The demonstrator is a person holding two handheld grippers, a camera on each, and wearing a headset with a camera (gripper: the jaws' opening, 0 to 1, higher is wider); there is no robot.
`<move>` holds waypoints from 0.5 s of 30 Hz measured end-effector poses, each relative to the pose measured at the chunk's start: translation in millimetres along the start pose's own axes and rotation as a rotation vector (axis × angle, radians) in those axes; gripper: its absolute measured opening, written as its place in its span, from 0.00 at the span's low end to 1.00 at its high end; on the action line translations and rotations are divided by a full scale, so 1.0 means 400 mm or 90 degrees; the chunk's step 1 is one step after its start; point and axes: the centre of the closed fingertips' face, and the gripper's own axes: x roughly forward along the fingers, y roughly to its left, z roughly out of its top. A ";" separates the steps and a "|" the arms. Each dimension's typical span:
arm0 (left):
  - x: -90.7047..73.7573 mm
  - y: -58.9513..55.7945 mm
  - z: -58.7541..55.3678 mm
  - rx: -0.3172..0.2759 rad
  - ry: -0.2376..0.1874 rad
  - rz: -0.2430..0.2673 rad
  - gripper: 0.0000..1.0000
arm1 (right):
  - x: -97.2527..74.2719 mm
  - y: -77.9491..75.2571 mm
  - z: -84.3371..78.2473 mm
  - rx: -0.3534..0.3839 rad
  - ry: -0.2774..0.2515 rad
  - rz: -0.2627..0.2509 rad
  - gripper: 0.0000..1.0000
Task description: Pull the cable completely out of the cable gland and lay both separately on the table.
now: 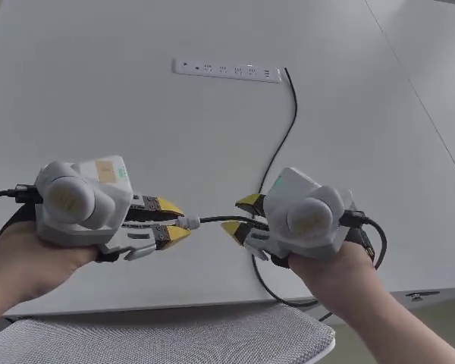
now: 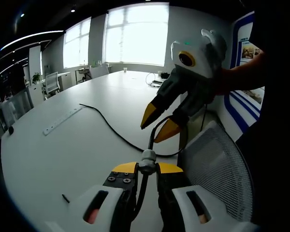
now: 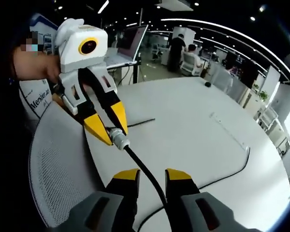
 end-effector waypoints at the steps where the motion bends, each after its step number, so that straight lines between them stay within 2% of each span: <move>1: 0.000 0.000 0.002 0.000 -0.001 0.001 0.15 | -0.001 0.004 0.006 -0.012 0.000 -0.001 0.17; 6: 0.004 -0.006 0.006 0.002 -0.002 0.000 0.15 | -0.001 0.031 0.037 -0.059 -0.001 0.011 0.15; 15: 0.008 -0.018 0.007 0.001 0.000 -0.004 0.15 | 0.015 0.056 0.021 -0.105 0.015 0.035 0.10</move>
